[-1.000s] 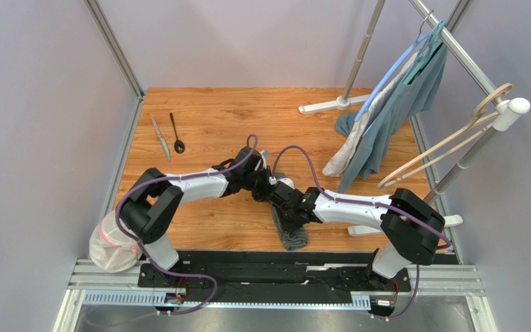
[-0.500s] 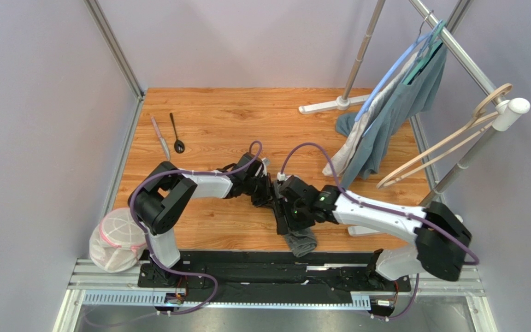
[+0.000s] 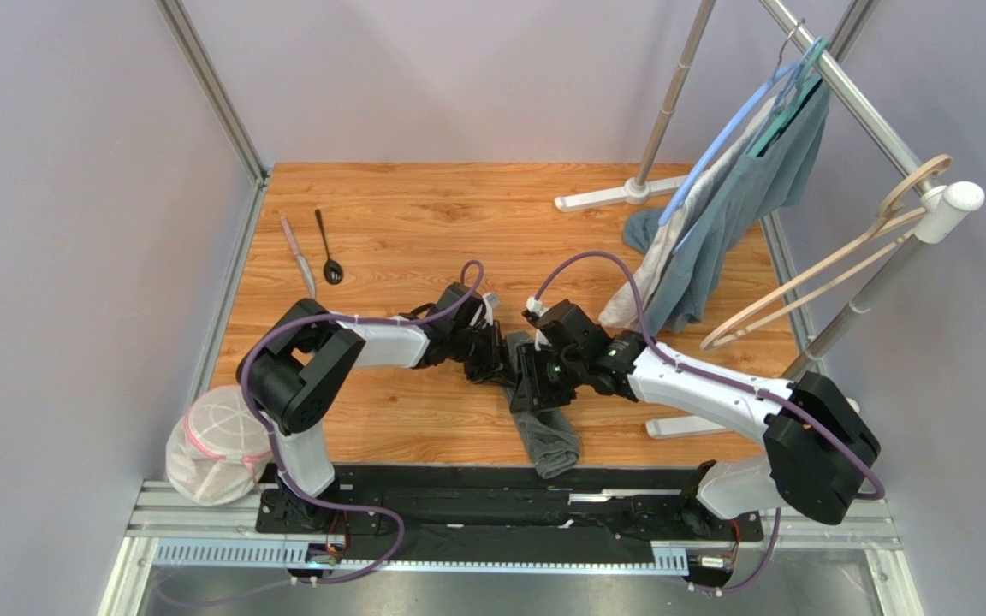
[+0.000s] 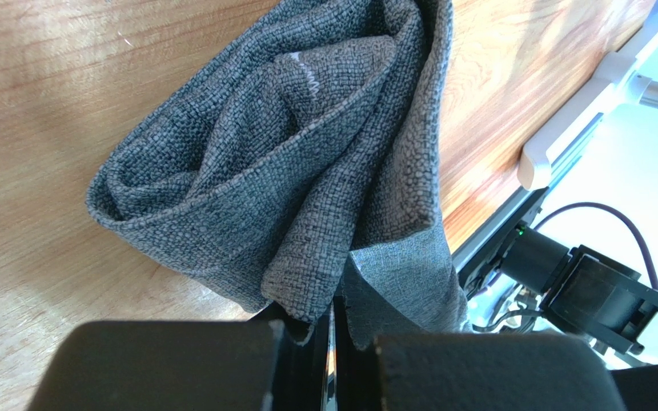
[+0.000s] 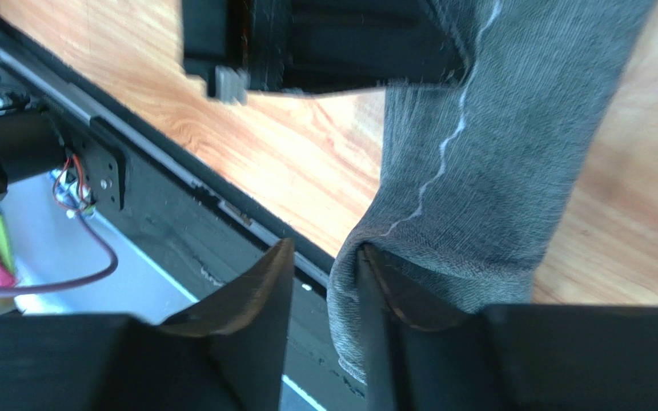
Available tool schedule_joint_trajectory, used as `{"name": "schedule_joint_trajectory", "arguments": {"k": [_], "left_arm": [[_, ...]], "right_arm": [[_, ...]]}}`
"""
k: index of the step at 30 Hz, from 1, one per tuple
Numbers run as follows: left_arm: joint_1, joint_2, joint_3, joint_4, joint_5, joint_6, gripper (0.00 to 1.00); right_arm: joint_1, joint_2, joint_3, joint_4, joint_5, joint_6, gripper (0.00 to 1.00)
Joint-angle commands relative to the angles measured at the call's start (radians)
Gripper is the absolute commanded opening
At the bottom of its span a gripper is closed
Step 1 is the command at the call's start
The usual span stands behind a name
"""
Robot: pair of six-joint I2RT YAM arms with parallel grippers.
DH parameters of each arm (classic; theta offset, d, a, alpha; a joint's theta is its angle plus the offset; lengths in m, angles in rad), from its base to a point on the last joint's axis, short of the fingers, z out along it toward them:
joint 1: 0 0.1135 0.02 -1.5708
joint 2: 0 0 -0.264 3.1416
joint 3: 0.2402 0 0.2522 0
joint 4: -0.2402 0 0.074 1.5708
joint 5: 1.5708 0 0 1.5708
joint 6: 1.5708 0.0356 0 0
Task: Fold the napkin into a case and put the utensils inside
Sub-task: Smooth out the smaller rectangle-folded napkin at the center of the board.
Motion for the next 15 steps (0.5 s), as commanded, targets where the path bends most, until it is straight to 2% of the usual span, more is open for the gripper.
{"name": "schedule_joint_trajectory", "arguments": {"k": [1, 4, 7, 11, 15], "left_arm": [[0.008, 0.026, -0.047, -0.051, -0.069, 0.041, 0.04], [0.015, 0.025, -0.045, -0.026, -0.062, 0.038, 0.04], [0.018, 0.022, -0.041, -0.029, -0.065, 0.041, 0.04], [0.018, 0.025, -0.036, -0.029, -0.063, 0.043, 0.04], [0.018, 0.025, -0.028, -0.040, -0.063, 0.047, 0.04]], "right_arm": [[-0.003, -0.015, -0.057, 0.085, -0.112, 0.099, 0.33], [0.000, -0.108, -0.181, 0.092, -0.117, 0.154, 0.30], [-0.001, -0.197, -0.249, 0.029, -0.045, 0.144, 0.29], [-0.001, -0.223, -0.220, -0.071, -0.016, 0.087, 0.38], [-0.003, -0.226, -0.104, -0.160, 0.048, 0.026, 0.42]]}}
